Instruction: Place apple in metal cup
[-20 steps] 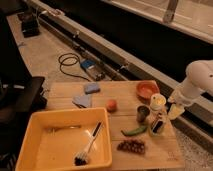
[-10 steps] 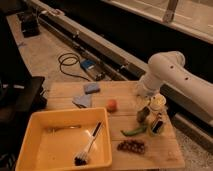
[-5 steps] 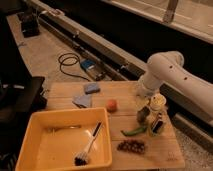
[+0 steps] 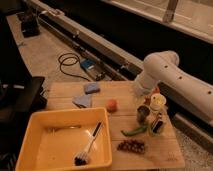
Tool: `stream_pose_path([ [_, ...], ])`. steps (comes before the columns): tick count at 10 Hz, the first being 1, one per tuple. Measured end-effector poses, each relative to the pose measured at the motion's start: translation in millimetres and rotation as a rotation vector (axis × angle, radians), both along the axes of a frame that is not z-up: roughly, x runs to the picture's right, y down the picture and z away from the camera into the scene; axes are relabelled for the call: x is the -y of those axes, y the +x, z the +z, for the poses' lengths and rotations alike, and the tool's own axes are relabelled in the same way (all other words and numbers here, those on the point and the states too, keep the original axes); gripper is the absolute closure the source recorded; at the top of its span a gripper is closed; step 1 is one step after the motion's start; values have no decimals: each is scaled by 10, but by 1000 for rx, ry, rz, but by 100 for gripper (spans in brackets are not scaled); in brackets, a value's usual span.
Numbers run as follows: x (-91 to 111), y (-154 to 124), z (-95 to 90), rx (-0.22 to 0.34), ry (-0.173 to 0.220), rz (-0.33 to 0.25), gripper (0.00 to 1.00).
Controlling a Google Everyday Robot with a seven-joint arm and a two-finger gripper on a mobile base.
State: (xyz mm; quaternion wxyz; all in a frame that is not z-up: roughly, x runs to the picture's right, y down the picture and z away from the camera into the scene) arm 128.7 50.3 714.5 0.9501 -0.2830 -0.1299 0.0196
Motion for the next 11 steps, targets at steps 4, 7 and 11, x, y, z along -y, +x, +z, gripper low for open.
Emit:
stream_pose_path([
  [4,21,-536,263,47,33,-72,35],
  [7,96,-651,505,70,88,-117,35],
  [11,212,-657,654,81,149,-112,35],
])
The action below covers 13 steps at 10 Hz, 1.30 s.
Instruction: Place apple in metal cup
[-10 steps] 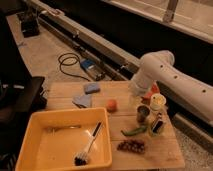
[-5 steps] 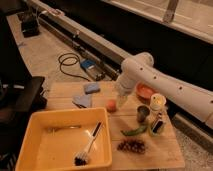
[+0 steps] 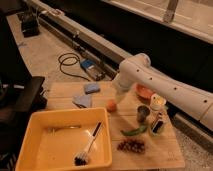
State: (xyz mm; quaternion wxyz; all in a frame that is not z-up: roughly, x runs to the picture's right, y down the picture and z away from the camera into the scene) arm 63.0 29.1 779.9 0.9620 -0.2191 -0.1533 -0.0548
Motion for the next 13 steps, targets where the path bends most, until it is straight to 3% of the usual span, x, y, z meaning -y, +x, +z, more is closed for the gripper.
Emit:
stream_pose_path([
  [4,4,-6,-3,1,0,0,35],
  [6,-28,27,40,-9,-21,9,35],
  [9,-268,77,360,-12,-74,65,35],
  [13,-389,84,601,19,-112,134,35],
])
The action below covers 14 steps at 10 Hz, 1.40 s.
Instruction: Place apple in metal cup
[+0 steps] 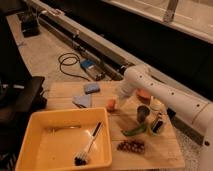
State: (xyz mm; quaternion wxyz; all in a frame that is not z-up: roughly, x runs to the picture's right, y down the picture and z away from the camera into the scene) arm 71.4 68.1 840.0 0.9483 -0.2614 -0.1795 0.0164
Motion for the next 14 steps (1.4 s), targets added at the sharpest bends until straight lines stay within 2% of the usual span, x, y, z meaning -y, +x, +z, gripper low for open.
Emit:
stream_pose_path([
  [4,-158,-84,289,47,-53,57,35],
  [7,-241,-102,382,69,-83,76,37],
  [11,-282,-130,386,104,-89,69,74],
  [12,-286,-125,365,109,-86,72,87],
  [14,-209,-70,282,106,-71,87,100],
])
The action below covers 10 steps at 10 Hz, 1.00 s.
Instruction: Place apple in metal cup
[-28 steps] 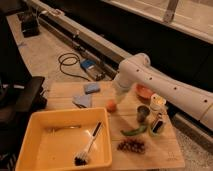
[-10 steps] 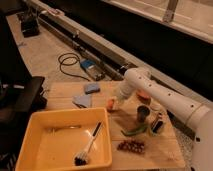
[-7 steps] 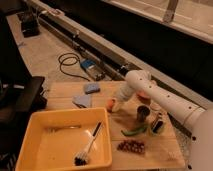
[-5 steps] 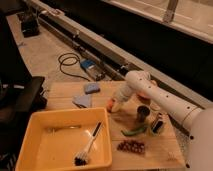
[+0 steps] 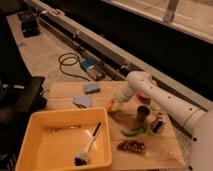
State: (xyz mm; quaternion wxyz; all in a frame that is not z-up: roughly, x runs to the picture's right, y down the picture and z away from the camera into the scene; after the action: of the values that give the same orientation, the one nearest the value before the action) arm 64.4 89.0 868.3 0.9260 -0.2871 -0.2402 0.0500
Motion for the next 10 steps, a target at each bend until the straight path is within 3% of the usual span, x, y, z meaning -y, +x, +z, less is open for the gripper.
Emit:
stream_pose_path([
  [3,347,162,-337,-62,56,-22,100],
  [5,574,465,-568,-136,76,-51,100],
  [7,695,850,-737,-230,71,-84,100],
  [10,582,1425,-993,-370,23,-61,100],
])
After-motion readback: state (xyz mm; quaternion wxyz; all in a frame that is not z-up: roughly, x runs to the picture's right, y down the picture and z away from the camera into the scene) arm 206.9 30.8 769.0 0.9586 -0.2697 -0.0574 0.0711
